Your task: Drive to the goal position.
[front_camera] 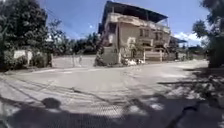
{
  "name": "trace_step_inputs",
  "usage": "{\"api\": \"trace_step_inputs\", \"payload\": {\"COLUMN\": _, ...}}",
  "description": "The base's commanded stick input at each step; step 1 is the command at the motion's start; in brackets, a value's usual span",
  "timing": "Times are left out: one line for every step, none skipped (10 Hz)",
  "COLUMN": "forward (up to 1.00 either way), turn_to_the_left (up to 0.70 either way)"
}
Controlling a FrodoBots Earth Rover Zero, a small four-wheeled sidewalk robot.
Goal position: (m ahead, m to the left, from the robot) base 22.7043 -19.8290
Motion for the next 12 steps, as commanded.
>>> {"api": "trace_step_inputs", "payload": {"forward": 0.85, "turn_to_the_left": -0.34}}
{"api": "trace_step_inputs", "payload": {"forward": 0.85, "turn_to_the_left": -0.34}}
{"api": "trace_step_inputs", "payload": {"forward": 0.85, "turn_to_the_left": -0.34}}
{"api": "trace_step_inputs", "payload": {"forward": 0.85, "turn_to_the_left": -0.34}}
{"api": "trace_step_inputs", "payload": {"forward": 0.85, "turn_to_the_left": -0.34}}
{"api": "trace_step_inputs", "payload": {"forward": 0.85, "turn_to_the_left": -0.34}}
{"api": "trace_step_inputs", "payload": {"forward": 0.85, "turn_to_the_left": -0.34}}
{"api": "trace_step_inputs", "payload": {"forward": 0.85, "turn_to_the_left": -0.34}}
{"api": "trace_step_inputs", "payload": {"forward": 0.85, "turn_to_the_left": -0.34}}
{"api": "trace_step_inputs", "payload": {"forward": 0.85, "turn_to_the_left": -0.34}}
{"api": "trace_step_inputs", "payload": {"forward": 0.85, "turn_to_the_left": -0.34}}
{"api": "trace_step_inputs", "payload": {"forward": 0.85, "turn_to_the_left": -0.34}}
